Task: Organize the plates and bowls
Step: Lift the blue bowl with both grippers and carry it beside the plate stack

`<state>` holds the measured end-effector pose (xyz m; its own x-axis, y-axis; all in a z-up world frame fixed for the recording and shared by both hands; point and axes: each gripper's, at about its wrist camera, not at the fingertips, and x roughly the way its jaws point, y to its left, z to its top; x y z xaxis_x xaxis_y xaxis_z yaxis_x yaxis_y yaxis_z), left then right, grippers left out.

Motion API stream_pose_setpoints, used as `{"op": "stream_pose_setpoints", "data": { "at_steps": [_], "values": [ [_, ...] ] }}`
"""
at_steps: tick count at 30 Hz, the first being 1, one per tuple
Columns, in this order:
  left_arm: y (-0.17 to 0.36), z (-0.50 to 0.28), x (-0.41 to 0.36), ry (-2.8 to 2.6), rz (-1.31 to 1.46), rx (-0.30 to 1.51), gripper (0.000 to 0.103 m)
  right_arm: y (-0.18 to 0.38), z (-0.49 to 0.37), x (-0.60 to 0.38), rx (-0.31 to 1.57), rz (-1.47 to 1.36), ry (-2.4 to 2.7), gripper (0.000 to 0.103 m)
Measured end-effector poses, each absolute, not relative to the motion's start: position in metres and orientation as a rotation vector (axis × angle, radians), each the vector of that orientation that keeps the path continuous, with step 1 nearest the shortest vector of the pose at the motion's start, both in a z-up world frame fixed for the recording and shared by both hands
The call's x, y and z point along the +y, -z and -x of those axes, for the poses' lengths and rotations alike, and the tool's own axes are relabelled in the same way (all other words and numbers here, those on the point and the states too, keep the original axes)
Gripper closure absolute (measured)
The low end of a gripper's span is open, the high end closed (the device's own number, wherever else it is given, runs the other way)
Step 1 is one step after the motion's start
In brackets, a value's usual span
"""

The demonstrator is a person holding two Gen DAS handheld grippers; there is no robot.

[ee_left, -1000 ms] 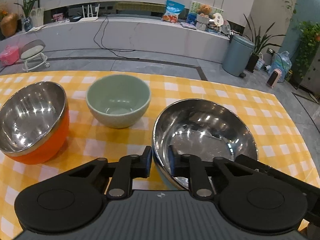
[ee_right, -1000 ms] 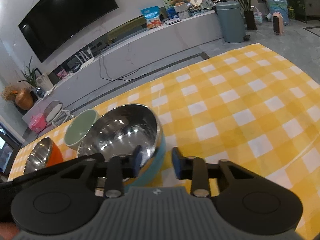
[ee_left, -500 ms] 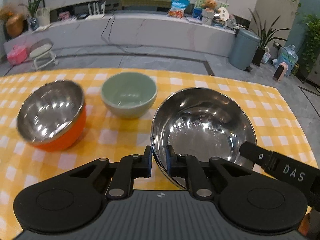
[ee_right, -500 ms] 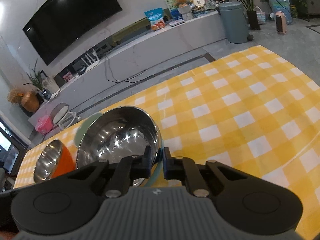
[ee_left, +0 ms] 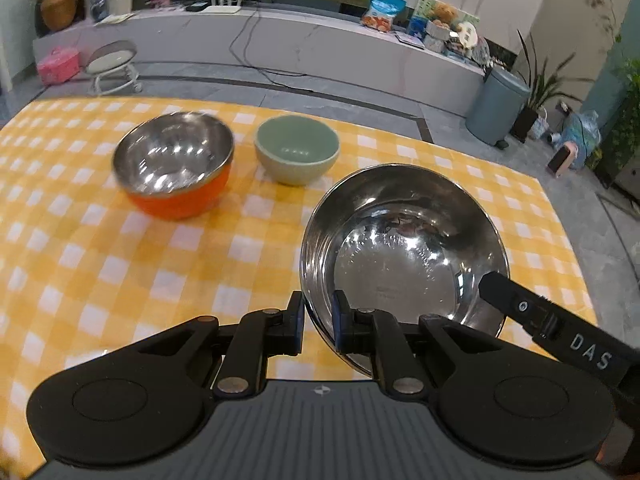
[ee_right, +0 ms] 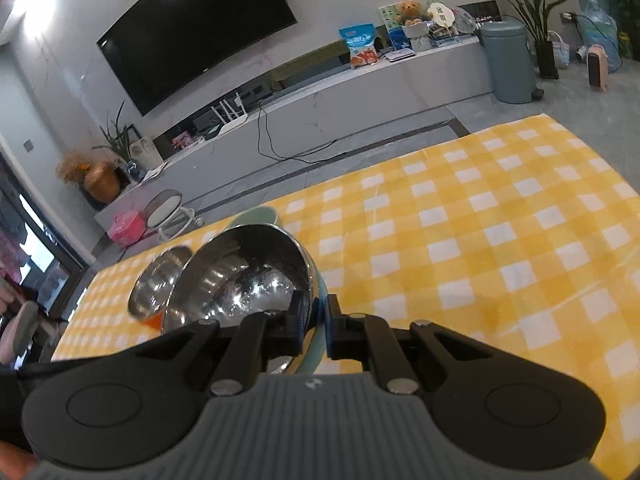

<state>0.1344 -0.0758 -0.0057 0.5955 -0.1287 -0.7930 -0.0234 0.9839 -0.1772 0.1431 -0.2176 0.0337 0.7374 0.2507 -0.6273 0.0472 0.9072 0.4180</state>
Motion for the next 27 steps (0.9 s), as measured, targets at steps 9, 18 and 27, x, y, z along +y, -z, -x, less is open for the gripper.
{"op": "stream_pose_setpoints", "data": {
  "at_steps": [9,18,27],
  "values": [
    [0.004,-0.093,-0.054,0.074,0.280,0.941,0.088,-0.043,-0.095,-0.211,0.750,-0.428,-0.158,0.096],
    [0.024,-0.059,-0.056,0.114,0.299,0.989,0.088,-0.026,-0.044,-0.228,0.798,-0.534,-0.112,0.096],
    [0.039,-0.049,-0.054,0.132,0.305,1.009,0.088,-0.025,-0.026,-0.218,0.810,-0.489,-0.052,0.096]
  ]
}}
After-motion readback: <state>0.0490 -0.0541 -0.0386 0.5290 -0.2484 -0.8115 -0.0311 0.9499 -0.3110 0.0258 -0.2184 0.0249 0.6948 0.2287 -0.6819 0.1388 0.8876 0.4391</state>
